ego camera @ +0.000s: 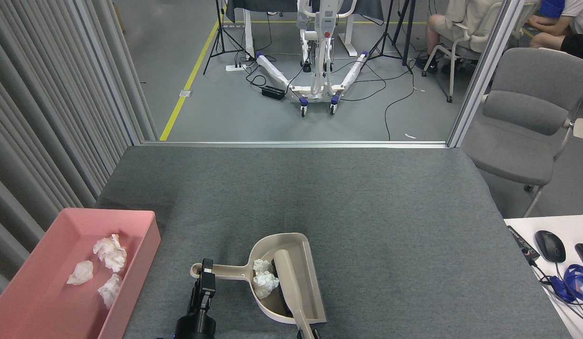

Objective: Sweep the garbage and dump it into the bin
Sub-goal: 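Sweep the tissue pieces into the dustpan with the right-hand brush, then lift the dustpan with the left hand and carry it over the pink bin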

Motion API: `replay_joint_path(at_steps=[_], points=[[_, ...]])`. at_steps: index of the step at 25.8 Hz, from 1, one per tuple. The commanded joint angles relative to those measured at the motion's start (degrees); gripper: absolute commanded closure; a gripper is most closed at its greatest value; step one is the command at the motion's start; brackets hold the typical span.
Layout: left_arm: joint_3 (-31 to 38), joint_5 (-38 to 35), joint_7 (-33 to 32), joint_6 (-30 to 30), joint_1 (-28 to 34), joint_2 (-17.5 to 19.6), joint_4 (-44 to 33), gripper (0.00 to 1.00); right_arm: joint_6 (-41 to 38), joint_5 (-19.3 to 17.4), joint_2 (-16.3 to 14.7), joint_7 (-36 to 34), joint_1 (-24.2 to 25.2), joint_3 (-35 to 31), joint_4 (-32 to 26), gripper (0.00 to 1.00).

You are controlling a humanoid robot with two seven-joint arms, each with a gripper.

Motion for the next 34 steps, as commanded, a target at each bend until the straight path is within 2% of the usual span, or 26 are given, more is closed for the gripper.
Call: replay_joint_path(at_steps=[1,6,13,16,19,21,26,29,34], points=[[0.07,0.42,-0.22,-0.62,0.09,-0.02,-0.39,1.00,-0.24,-0.57,-0.07,-0.09,-0.01,0.05,-0.63,1.00],[0.07,3.24,0.31,-0.54,1.06,-0.28,-1.35,1.00,-1.12,-2.06,-0.34,-0.09,-0.45,-2.15,-3.44,1.00],[-0.02,7.80,2.16,-0.54,1.41,-0.37,-2.94,1.00,-2.00,-2.32,-0.95,0.18,-0.10,-8.04,-6.96,1.00],[-0.02,9.39,2.16,-0.45,2.46,-0.28,-6.36,1.00,-2.79,-2.67,-2.80,0.18,-0.10,-11.73,-7.05,1.00],[-0.02,10.18,2.16,0.08,2.90,-0.10,-8.56,1.00,-5.52,-6.36,-4.56,0.18,-0.19,-16.30,-6.78,1.00],[-0.81,13.34,2.16,0.60,2.64,0.07,-8.56,1.00,-6.13,-7.42,-5.70,0.18,-0.54,-18.50,-6.52,1.00],[-3.27,21.87,2.07,1.13,2.46,3.32,-9.97,1.00,-7.36,-8.65,-9.92,0.09,-3.61,-22.89,-4.59,1.00],[-3.36,22.92,2.16,1.13,2.73,4.03,-11.29,1.00,-7.45,-9.79,-11.68,0.00,-5.81,-24.12,-2.65,1.00],[-6.00,30.48,4.18,0.87,2.82,10.35,-14.71,1.00,-7.36,-9.88,-12.55,0.00,-7.04,-24.65,-0.72,1.00]])
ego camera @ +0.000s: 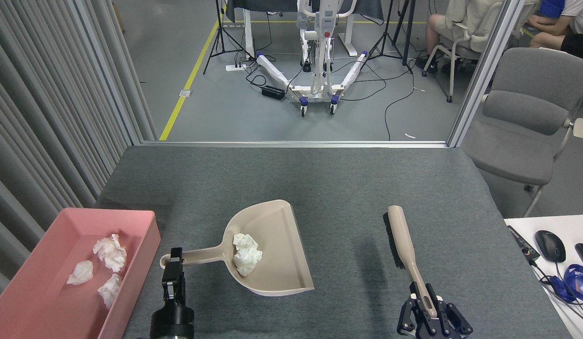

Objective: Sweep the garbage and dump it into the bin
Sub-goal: 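Lift the dustpan with the left hand and carry it over the pink bin, then tilt the dustpan with the left hand to dump tissues into the bin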

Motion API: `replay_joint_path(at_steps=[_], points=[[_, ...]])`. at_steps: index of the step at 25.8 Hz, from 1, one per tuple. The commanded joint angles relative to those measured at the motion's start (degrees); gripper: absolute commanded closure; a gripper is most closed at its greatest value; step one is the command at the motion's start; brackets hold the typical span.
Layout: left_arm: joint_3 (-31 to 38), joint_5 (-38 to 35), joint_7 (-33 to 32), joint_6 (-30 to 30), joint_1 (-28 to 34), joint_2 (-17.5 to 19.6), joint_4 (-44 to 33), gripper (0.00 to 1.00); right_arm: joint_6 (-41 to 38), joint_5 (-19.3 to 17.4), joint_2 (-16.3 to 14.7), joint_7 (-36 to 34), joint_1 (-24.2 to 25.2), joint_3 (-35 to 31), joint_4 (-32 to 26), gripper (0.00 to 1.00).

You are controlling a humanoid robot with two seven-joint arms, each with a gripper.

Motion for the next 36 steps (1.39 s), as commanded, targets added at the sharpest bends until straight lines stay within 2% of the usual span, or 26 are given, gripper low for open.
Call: replay_joint_path(at_steps=[1,5,8,13,15,18,20,22,25,29,36], points=[[-2.67,5.18,1.23,-0.44,-0.04,5.08,-1.46,1.00,0.03,-0.16,-0.49,0.06,-0.75,-0.54,1.16,1.00],[-3.99,5.71,1.49,-0.62,-0.04,8.77,-2.52,1.00,0.03,-0.69,-0.49,0.06,-1.72,-0.80,2.66,1.00],[-3.37,7.29,1.49,-0.27,1.10,14.14,-6.65,1.00,-0.05,-0.95,-0.49,-0.02,-2.77,-0.80,4.33,1.00],[-2.58,16.17,2.63,0.96,5.32,20.20,-12.27,1.00,-0.32,-1.04,-1.28,-0.29,-6.37,-0.80,9.69,1.00],[-0.12,17.05,3.60,4.04,6.55,23.54,-13.42,1.00,-1.11,-1.13,-1.28,-0.29,-7.34,-0.80,10.83,1.00],[3.57,19.86,3.69,5.01,7.34,29.16,-13.07,1.00,-1.37,-1.92,-1.28,-0.20,-9.01,-0.80,12.24,1.00],[6.21,22.67,3.51,4.83,8.31,31.19,-12.27,1.00,-1.37,-1.92,-1.20,-0.20,-9.80,-0.72,13.38,1.00],[8.49,22.67,3.51,5.71,9.37,32.94,-12.45,1.00,-1.37,-1.92,-1.20,-0.20,-10.86,-0.54,14.70,1.00],[12.62,22.85,3.60,6.59,12.00,37.51,-11.92,1.00,-1.55,-1.92,-1.20,-0.20,-11.21,-0.54,15.31,1.00],[18.69,23.11,2.81,5.80,15.87,39.27,-8.76,1.00,-1.99,-1.83,-1.11,-0.20,-10.95,-0.54,15.23,1.00],[20.27,21.62,1.76,2.02,16.22,39.45,-3.40,1.00,-3.66,-1.13,-0.58,-0.11,-6.90,-2.04,12.77,1.00]])
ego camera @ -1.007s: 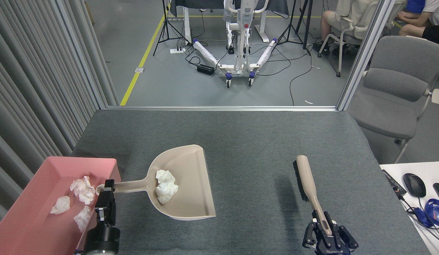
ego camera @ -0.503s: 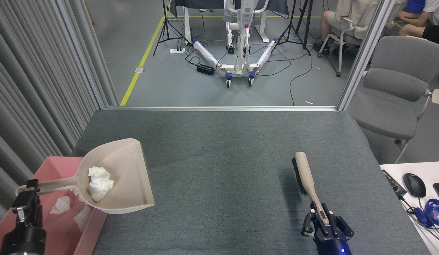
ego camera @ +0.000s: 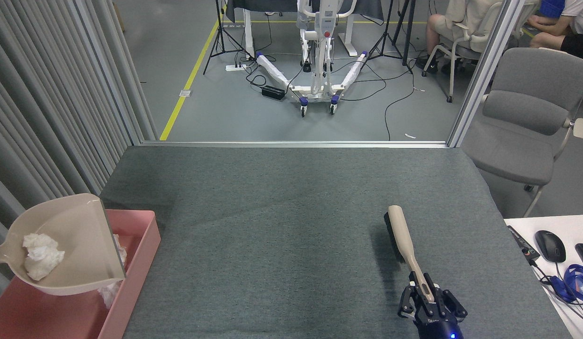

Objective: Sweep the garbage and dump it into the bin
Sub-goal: 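Tilt the dustpan with the left hand to dump tissues into the bin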

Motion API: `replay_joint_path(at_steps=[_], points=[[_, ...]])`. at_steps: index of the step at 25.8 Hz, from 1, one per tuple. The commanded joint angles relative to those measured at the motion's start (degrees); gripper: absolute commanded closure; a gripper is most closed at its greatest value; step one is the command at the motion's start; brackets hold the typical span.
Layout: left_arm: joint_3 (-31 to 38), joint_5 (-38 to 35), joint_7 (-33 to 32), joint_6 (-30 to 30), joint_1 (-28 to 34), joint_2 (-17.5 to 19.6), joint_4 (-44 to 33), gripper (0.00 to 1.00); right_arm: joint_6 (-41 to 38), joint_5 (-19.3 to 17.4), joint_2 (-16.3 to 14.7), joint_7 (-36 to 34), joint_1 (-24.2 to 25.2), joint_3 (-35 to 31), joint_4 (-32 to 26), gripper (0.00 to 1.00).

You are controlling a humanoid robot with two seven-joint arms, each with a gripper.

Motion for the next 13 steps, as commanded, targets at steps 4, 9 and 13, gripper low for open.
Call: replay_joint_path(at_steps=[4,9,13], points=[[3.72,-4.77,-0.18,-4.94,0.23,1.31,4.47,1.00,-1.56,0.73,0.05,0.02,4.21,-2.44,-1.49,1.00],[4.34,-14.35,-0.27,-4.24,0.14,4.29,5.17,1.00,-1.64,0.64,-0.21,-0.16,4.21,-3.32,-1.40,1.00],[4.25,-17.42,-0.18,-4.94,0.05,6.58,6.58,1.00,-1.64,0.64,-0.21,-0.16,4.30,-3.23,-1.40,1.00]])
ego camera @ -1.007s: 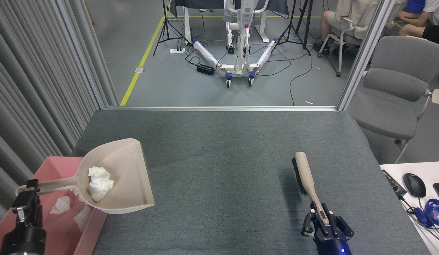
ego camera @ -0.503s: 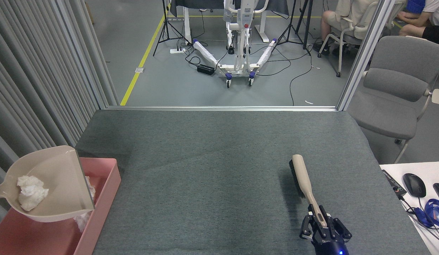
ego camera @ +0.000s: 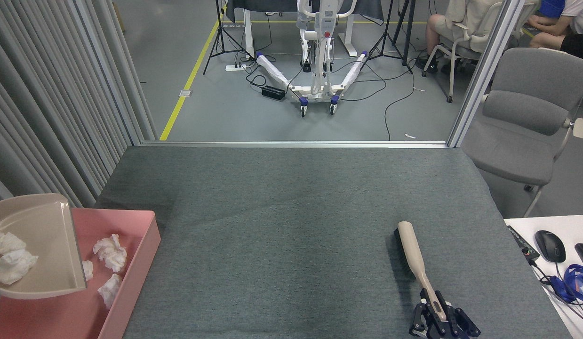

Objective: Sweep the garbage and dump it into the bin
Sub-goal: 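Tilt the dustpan with the left hand to dump tissues into the bin, then lower the dustpan back onto the table with the left hand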

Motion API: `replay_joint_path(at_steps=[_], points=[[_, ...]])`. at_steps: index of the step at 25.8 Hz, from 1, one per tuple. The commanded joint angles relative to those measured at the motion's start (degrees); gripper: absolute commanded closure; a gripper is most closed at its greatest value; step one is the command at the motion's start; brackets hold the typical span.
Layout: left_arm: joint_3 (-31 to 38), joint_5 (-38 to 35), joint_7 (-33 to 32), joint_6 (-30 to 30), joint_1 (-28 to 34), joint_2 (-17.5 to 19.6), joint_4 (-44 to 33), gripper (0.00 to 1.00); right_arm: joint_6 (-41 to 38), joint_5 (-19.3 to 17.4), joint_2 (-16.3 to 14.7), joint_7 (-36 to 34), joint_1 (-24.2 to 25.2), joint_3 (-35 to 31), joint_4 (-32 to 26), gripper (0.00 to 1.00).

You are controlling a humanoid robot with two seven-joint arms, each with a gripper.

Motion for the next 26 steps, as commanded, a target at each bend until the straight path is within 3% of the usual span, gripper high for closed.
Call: replay_joint_path(at_steps=[1,3,8,9,10,12,14,18,22,26], points=[[0.11,-6.00,0.35,-1.18,-0.19,1.58,0.76,1.00,0.00,-0.02,-0.04,0.00,0.20,-0.10,0.01,1.00],[0.99,-11.54,0.79,-0.83,-0.63,1.58,0.41,1.00,0.00,-0.02,-0.13,-0.08,0.29,-0.10,-0.08,1.00],[1.34,-11.18,0.97,-1.71,-0.90,1.76,-0.21,1.00,0.00,-0.19,-0.22,-0.17,0.38,-0.10,0.01,1.00],[1.34,-11.10,0.97,-1.80,-0.98,1.76,-0.21,1.00,0.26,-0.19,-0.22,-0.26,0.38,-0.10,0.01,0.96],[1.34,-11.01,0.97,-1.97,-1.07,1.85,-0.21,1.00,0.70,-0.19,-0.22,-0.35,0.38,-0.10,-0.08,0.85],[1.26,-10.66,0.88,-2.76,-1.69,2.02,-0.03,1.00,0.88,-0.19,-0.04,-0.35,0.38,-0.19,0.01,0.72],[0.73,-8.55,0.79,-4.35,-2.22,1.67,0.14,1.00,0.88,-0.19,0.04,-0.35,0.38,-0.19,-0.08,0.70],[-1.73,2.43,0.18,-9.09,-2.39,1.23,-1.97,1.00,1.58,-0.28,0.04,-0.44,0.38,-0.19,-0.08,0.53],[-10.78,13.69,0.18,-9.36,-4.32,-1.14,-9.88,1.00,1.93,-0.28,0.13,-0.44,0.38,-0.19,-0.08,0.45],[-24.40,11.05,0.35,-8.21,-10.12,-7.91,-16.12,1.00,1.93,-0.28,0.13,-0.61,0.38,-0.19,-0.08,0.38]])
